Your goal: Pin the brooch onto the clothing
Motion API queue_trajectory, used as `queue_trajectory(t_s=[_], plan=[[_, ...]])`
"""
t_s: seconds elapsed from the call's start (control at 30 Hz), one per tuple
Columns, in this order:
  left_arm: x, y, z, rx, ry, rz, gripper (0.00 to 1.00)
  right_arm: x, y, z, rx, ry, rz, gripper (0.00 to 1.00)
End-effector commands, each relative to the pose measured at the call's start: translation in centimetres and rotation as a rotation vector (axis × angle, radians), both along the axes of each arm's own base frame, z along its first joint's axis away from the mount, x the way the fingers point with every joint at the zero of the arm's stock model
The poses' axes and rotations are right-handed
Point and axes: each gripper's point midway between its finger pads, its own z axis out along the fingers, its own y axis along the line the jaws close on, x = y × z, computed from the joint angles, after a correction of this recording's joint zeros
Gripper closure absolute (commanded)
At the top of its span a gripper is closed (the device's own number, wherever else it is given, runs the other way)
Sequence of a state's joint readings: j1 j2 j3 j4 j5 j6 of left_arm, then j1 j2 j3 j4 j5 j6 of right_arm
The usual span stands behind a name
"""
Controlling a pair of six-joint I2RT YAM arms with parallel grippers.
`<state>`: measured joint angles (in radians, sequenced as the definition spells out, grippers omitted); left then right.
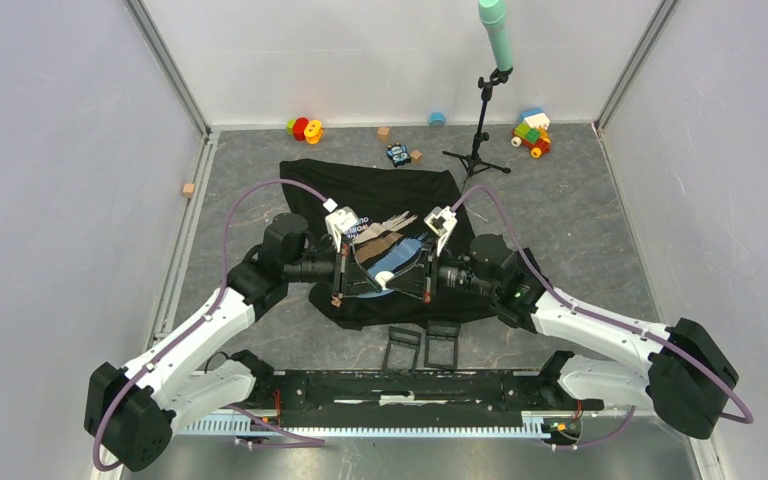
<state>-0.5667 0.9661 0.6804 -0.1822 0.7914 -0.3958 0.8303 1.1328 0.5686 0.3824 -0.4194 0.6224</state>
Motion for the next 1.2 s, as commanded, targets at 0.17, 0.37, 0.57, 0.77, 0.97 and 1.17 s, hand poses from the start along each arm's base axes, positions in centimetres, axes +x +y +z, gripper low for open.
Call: queue_trajectory(t_s=[0.17, 0.37, 0.57, 0.77, 0.97, 1.17], plan=[[-3.4, -1.6, 5.2, -0.168, -0.118, -0.214, 0.98, 3.3, -1.0, -2.9, -0.124, -0.043, -0.145, 0.91], [-0.8, -0.9, 2.9, -0.023, -0.12, -0.082, 0.98, 2.3, -1.7, -0.1, -0.065, -0.137, -0.115, 0.65], [-0.7, -0.9, 2.7, -0.02, -0.113, -0.075, 0.98, 1.4, -3.3, 3.6, 0.008, -0.24, -0.118, 0.29], [-1.8, -1.2, 3.7, -0.075, -0.117, -0.138, 0.98, 1.2, -4.4, 6.1, 0.064, -0.287, -0.145, 0.22], [-2.7, -1.3, 4.5, -0.123, -0.118, -0.184, 0.98, -1.0, -2.9, 6.5, 0.125, -0.274, 0.02, 0.36], [-3.1, -1.4, 4.8, -0.147, -0.115, -0.205, 0.98, -3.5, -2.3, 8.2, 0.255, -0.271, 0.143, 0.5]])
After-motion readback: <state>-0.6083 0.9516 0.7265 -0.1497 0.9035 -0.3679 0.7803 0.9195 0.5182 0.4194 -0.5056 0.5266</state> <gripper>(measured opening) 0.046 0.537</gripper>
